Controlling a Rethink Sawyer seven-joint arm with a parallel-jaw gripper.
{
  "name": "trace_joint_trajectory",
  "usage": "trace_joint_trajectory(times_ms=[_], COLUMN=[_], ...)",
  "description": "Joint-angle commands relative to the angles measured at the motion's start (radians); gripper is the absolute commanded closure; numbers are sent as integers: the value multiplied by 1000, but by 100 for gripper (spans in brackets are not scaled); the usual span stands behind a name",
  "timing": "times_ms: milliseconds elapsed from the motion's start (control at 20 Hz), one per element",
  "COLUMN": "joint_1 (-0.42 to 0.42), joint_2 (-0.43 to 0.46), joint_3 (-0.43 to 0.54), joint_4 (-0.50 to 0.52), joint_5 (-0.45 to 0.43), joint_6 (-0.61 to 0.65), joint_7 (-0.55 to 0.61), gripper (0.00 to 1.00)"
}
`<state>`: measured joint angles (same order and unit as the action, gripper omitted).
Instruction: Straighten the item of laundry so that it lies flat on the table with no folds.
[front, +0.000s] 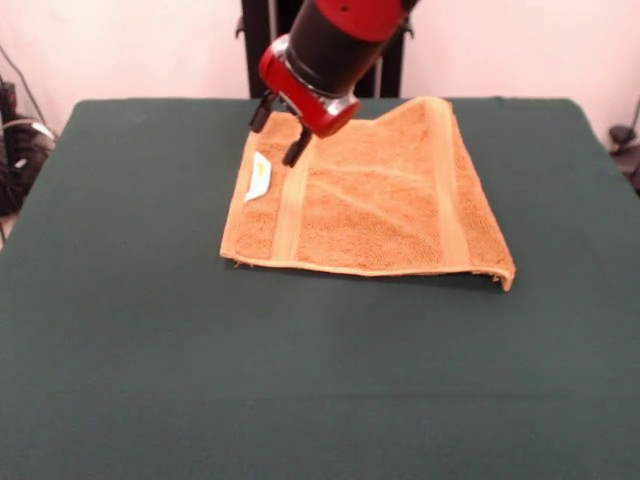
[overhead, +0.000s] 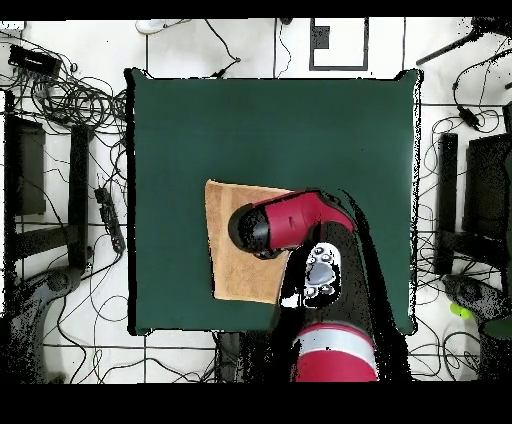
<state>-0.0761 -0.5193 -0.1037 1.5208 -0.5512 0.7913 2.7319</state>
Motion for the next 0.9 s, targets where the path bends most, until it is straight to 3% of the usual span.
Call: trace_joint_trajectory(times_ms=[50,500,900], joint_1=[-32,-63,-8], joint_2=[55,29,32], joint_3=[188,234,192], joint_4=[125,175,132], joint_5=[51,41,-32], joint_6=[-81,-254,-276], joint_7=[-136,-41,-65], gripper=[0,0,0])
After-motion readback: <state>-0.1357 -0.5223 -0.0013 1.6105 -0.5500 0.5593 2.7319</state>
